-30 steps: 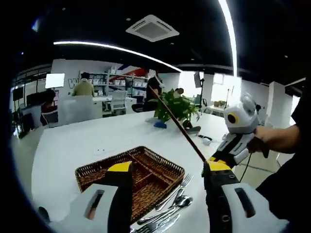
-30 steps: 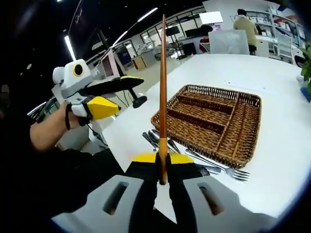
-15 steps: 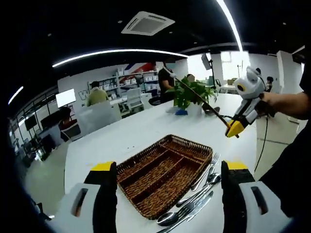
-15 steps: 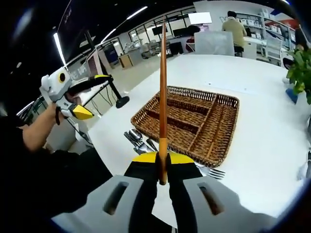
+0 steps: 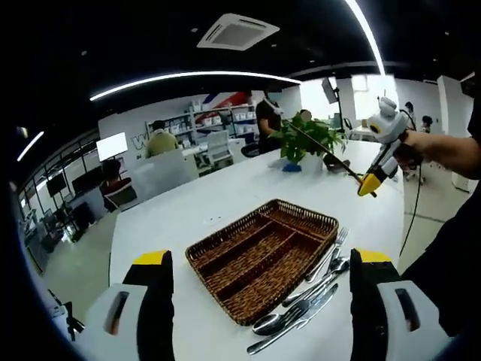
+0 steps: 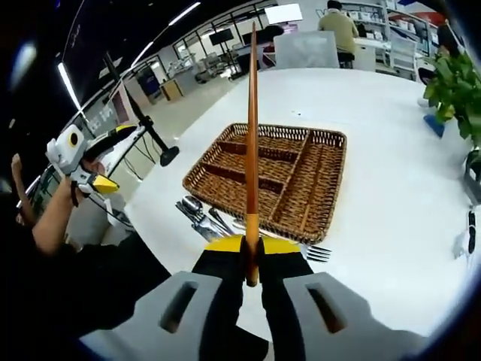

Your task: Arrange the knives, forks, and spoons in their matching storage slots by inserting each utensil handle-first until every utensil is classified and aligned in the correct compartment

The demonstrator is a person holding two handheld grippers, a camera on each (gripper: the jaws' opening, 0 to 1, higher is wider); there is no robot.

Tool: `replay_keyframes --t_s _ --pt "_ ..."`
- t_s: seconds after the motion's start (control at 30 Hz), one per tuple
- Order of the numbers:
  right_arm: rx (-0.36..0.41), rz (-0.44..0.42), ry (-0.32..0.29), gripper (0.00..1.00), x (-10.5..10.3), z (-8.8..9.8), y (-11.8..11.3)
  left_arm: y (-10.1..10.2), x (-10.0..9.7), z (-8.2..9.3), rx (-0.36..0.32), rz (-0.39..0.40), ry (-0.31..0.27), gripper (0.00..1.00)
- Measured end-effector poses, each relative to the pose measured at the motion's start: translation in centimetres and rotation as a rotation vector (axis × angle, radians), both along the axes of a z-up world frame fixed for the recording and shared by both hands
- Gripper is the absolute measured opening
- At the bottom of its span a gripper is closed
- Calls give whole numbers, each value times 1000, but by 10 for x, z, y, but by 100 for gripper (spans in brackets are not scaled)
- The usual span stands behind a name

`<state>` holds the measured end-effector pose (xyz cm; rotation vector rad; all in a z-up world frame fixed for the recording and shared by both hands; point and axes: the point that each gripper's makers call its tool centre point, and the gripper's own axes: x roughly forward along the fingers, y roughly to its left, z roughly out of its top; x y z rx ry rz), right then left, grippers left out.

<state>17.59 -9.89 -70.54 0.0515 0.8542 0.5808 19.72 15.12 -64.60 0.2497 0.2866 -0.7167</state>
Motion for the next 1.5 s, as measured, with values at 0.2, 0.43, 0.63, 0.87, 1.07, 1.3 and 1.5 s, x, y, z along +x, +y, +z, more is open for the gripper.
replay_keyframes --t_s 0.2,0.43,0.63,0.87,1.07,1.3,1.5 --pt "-23 -20 43 5 0 -3 -6 5 -2 1 -3 13 -2 99" --pt "-37 -24 52 5 2 -4 -9 10 -6 -2 25 18 -8 99" --pt "-56 5 54 5 6 -4 -7 11 -6 2 22 17 -20 99" --pt "-63 17 39 6 10 -3 -7 11 -6 4 14 21 -26 99" --pt "-39 -19 47 5 20 1 -12 11 -7 3 21 17 -27 99" --pt "-23 -77 55 5 38 -2 -21 14 -6 3 17 27 -27 99" --pt "-33 -100 65 5 50 -7 -24 19 -5 2 26 40 -30 99"
